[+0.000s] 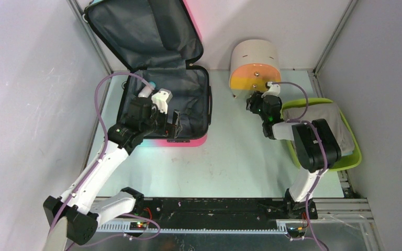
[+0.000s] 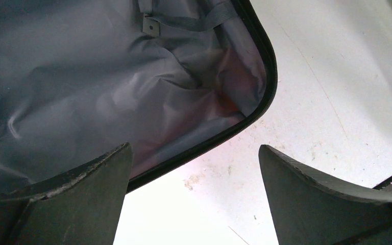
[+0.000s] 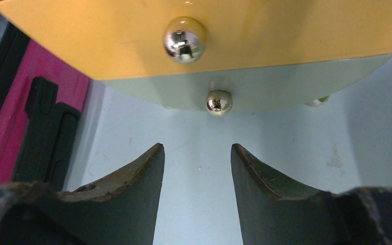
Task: Open, take out, and arrange the luggage
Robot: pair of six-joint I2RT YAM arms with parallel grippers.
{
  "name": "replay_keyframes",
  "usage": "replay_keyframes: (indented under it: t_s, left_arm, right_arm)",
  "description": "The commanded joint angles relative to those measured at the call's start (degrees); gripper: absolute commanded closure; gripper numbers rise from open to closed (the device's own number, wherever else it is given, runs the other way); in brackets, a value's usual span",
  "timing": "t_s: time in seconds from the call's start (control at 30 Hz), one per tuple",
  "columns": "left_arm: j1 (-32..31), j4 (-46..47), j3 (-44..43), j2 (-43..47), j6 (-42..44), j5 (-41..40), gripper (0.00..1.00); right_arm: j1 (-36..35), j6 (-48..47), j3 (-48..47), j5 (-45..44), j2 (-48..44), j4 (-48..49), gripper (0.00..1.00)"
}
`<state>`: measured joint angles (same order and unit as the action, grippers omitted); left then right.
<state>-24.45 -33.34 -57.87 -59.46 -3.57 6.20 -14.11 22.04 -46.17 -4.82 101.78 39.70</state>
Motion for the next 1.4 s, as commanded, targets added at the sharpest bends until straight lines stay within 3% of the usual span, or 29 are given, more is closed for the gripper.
replay_keyframes:
  t_s: [0.0, 0.13, 0.83, 1.13, 1.37]
  left_arm:
    - [0.4, 1.7, -1.4, 0.7, -0.1, 0.4, 0.0]
    - [0.3, 1.4, -1.6, 0.6, -0.1, 0.5, 0.0]
    - [0.8, 0.8, -2.1, -0.3, 0.0, 1.0, 0.0]
    - [1.0, 0.9, -2.1, -0.5, 0.0, 1.1, 0.0]
    - [1.2, 0.8, -2.1, -0.7, -0.1, 1.5, 0.0]
  right_arm:
    - [1.6, 6.8, -2.8, -0.6, 4.0, 11.1, 0.46]
    - [2.9, 10.5, -5.7, 0.5, 6.5, 9.2, 0.46]
    - [5.5, 25.6, -5.9, 3.2, 14.8, 19.8, 0.5]
    - [5.7, 28.3, -6.1, 4.1, 18.0, 25.4, 0.55]
    - [5.9, 28.1, -8.3, 4.2, 18.6, 22.8, 0.57]
